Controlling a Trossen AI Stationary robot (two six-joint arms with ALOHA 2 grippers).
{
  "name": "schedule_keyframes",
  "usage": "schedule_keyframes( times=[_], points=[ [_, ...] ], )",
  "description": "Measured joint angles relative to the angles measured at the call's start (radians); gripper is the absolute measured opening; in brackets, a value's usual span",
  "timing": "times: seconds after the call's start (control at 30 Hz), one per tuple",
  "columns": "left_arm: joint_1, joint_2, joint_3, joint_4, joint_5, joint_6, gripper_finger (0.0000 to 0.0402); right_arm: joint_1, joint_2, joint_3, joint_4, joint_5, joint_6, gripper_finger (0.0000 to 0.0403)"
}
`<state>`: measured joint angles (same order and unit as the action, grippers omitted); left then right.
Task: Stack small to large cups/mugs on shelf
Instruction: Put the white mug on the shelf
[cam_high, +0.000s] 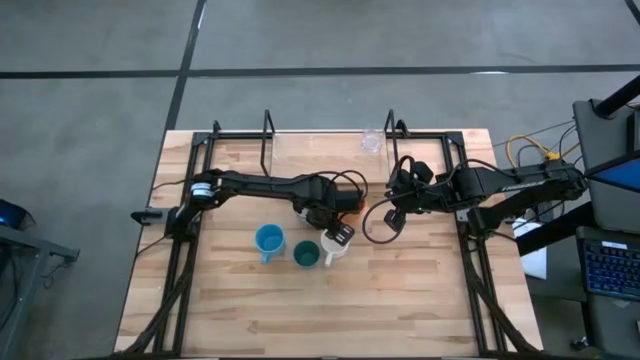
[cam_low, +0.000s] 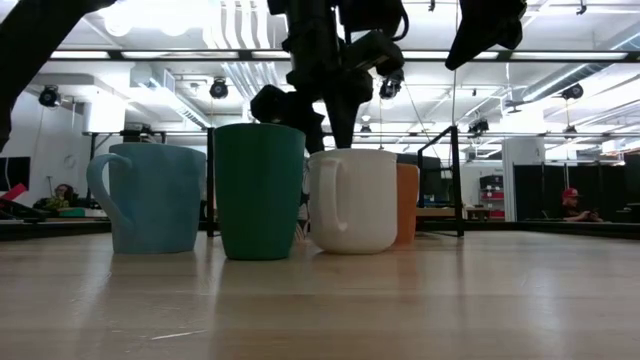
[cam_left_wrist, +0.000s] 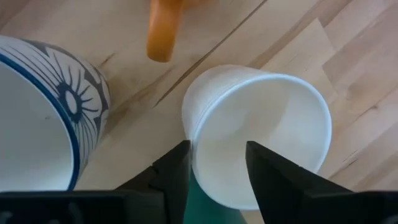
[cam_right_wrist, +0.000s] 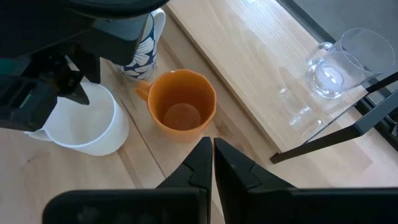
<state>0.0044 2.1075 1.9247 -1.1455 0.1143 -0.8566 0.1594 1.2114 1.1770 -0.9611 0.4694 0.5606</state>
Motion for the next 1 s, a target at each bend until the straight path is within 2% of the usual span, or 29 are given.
schedule_keyframes(
  times=[0.2, 0.43, 0.53, 0.7, 1.0],
  points=[
    [0.0, 0.0, -0.016, -0.003, 0.0, 0.0, 0.0137, 0.0, 0.0, 0.0, 0.0, 0.001, 0.0, 0.0008],
    [0.0, 0.0, -0.063, -0.006, -0.001, 0.0, 0.0113, 0.0, 0.0, 0.0, 0.0, 0.003, -0.001, 0.0008],
    [0.0, 0.0, -0.076, -0.007, -0.001, 0.007, 0.0092, 0.0, 0.0, 0.0, -0.001, 0.003, -0.002, 0.0008],
    [-0.004, 0.0, -0.067, -0.023, -0.015, 0.048, 0.0011, 0.0, 0.0, 0.0, 0.0, 0.003, -0.001, 0.0008],
    [-0.004, -0.01, -0.018, -0.052, 0.0, 0.066, 0.0001, 0.0, 0.0, 0.0, 0.0, 0.003, 0.004, 0.0008]
  ],
)
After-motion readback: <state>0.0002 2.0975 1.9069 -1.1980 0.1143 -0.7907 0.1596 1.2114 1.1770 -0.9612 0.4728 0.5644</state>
